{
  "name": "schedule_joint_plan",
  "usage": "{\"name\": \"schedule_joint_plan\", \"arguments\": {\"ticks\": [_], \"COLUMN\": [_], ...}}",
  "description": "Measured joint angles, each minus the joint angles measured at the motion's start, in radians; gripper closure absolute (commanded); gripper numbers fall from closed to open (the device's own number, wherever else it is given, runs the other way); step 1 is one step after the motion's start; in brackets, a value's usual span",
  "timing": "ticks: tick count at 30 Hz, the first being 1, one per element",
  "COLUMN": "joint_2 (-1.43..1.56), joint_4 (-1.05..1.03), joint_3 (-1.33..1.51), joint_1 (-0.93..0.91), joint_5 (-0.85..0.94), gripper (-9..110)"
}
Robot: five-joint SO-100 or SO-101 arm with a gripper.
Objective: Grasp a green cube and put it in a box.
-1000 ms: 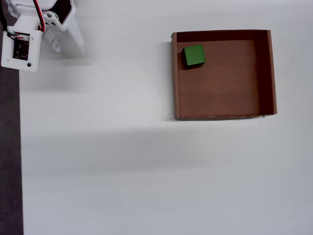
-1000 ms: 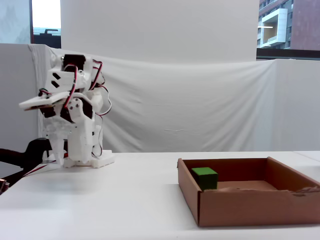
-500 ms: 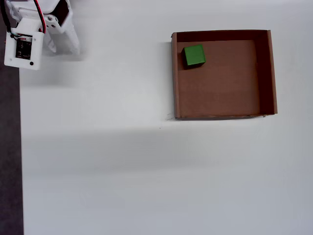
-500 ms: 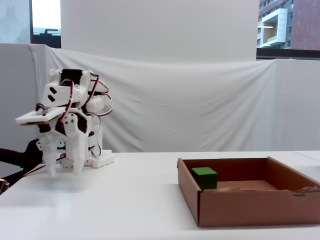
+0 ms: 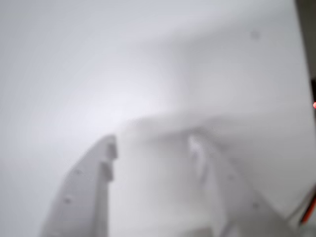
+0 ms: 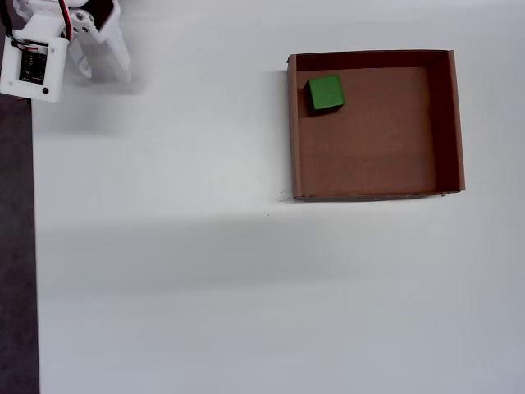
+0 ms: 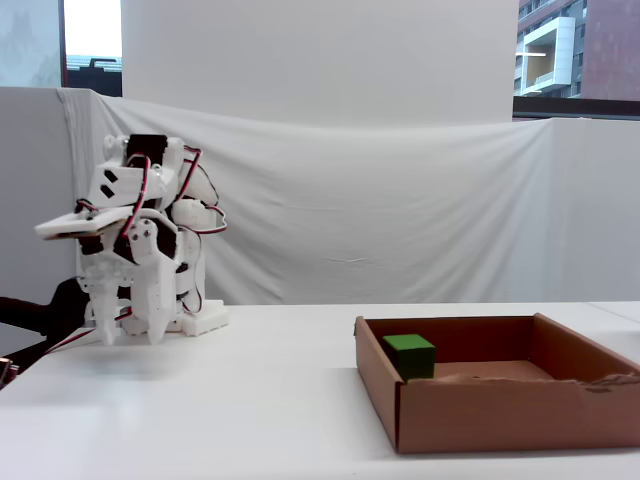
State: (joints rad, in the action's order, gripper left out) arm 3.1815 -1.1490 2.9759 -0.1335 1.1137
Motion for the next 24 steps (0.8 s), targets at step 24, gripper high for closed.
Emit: {"name": "schedule_joint_plan", "arguments": {"ticks": [24], "joint_2": [0.003], "joint_4": [-0.091], "joint_3": [0.0], "joint_1": [0.0], "joint_5": [-0.038], "gripper": [80]}}
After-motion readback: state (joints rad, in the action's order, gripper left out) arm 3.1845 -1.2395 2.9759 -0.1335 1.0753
